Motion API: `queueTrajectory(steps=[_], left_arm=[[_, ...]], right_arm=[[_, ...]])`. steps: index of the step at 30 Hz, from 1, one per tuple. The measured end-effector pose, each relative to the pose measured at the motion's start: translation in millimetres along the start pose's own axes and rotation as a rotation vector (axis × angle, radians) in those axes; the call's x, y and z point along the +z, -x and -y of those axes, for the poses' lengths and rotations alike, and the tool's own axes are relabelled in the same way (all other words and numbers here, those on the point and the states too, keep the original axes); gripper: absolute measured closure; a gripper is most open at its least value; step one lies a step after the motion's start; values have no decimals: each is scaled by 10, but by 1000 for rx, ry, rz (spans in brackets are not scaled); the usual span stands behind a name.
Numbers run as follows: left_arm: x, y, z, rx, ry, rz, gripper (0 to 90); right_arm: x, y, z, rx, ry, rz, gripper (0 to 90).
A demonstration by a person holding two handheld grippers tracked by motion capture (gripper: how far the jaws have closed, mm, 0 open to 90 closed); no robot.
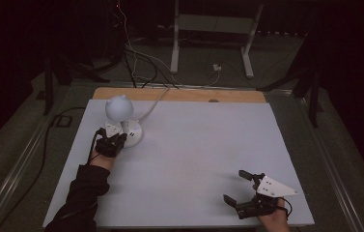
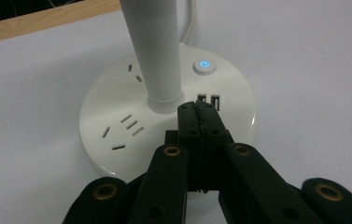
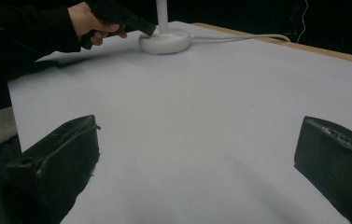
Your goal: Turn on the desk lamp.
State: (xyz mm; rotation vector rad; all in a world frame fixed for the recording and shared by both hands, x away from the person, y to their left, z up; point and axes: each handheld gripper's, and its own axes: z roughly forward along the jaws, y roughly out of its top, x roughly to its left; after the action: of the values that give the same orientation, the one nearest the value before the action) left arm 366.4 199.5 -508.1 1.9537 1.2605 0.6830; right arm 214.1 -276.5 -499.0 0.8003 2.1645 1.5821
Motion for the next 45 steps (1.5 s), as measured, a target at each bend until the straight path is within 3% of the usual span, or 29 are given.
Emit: queueTrajectory(steps=[7,20,29,45], left_arm=[[10,-33,19,-22,7,20,900],[11,-19,27,9,14,11,900],[11,-25,38,-2,22,18,900],[8,-15,36,21,22,19,900]], right_arm=[[2,0,0,-2,-2,-1,0],[2,2,4,1,-5,-1,0],[2,1,3,0,-6,-4,0],[12,3,11,4,-15,-12,0]])
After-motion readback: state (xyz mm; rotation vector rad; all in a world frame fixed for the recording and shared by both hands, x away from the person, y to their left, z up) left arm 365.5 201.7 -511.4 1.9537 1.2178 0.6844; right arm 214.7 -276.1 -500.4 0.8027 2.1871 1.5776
